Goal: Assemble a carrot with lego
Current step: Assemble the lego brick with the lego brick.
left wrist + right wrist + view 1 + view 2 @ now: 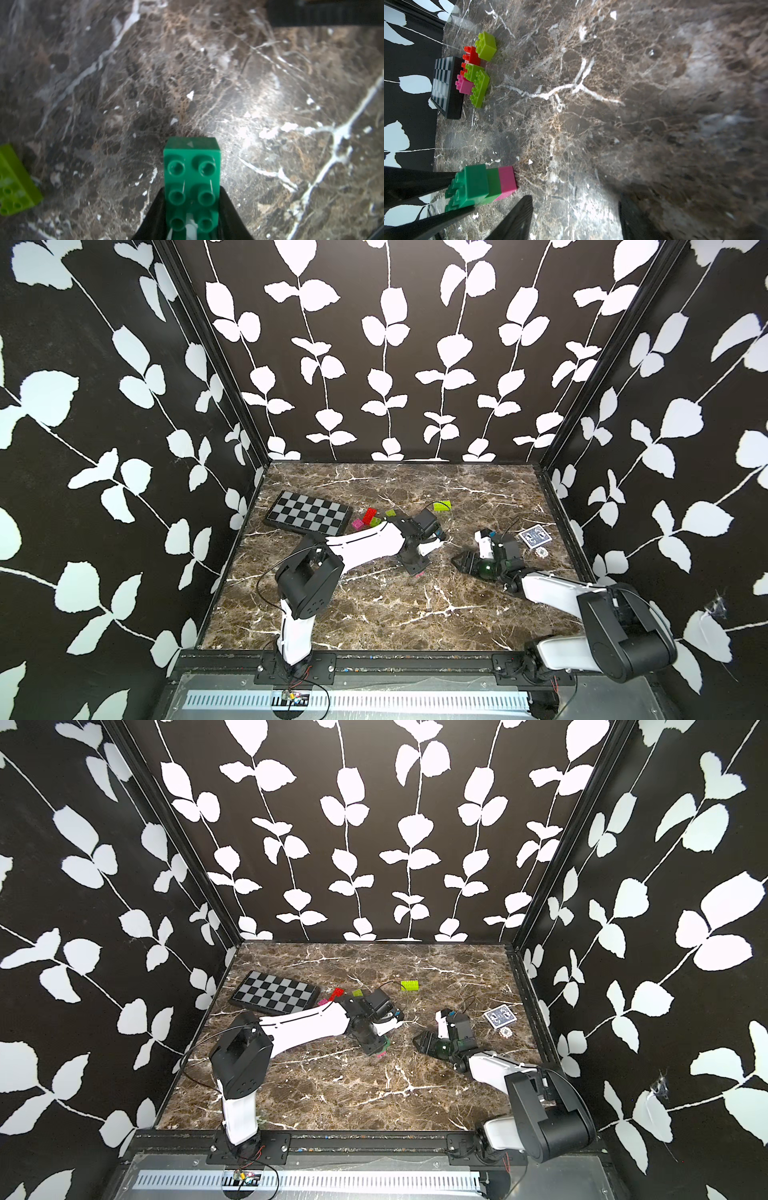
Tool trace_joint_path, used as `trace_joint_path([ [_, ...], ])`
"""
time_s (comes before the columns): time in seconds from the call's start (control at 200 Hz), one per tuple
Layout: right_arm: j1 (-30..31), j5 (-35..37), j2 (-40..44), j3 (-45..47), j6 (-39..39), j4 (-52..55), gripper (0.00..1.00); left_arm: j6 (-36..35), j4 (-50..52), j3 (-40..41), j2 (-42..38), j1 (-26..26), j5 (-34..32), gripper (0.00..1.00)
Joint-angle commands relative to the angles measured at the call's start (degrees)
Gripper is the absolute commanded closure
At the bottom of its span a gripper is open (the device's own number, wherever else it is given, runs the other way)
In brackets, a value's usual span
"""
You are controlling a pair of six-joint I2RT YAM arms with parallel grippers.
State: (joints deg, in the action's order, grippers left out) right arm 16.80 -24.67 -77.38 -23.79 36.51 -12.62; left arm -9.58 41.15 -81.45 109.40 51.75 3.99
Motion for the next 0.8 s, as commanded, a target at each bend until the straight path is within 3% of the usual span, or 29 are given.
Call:
trace_joint_path([
  [0.0,-0.3,1.3,2.4,-0.9,-1.2,2.3,0.34,-8.9,2.0,-2.0,0.2,-1.3,3.5,0.7],
  [0.135,-0.3,1.6,3.8,-1.0,-1.2,3.6,0.34,-10.7,3.5,-3.3,0.5,-1.7,2.1,0.55],
  [0.3,-0.3,1.8,4.6,-1.0,-0.5,3.8,0.34,-11.6,3.5,-2.9,0.3,-1.7,1.0,0.46],
  [0.635,-0.2,1.9,6.3,-1.0,-0.3,4.9,0.34,-13.4,3.5,-0.4,-2.6,-3.2,-3.8,0.44],
  [0.795,-0.1,1.5,6.8,-1.7,-1.0,5.3,0.34,-12.6,3.9,0.8,-6.2,-3.4,0.6,0.42],
])
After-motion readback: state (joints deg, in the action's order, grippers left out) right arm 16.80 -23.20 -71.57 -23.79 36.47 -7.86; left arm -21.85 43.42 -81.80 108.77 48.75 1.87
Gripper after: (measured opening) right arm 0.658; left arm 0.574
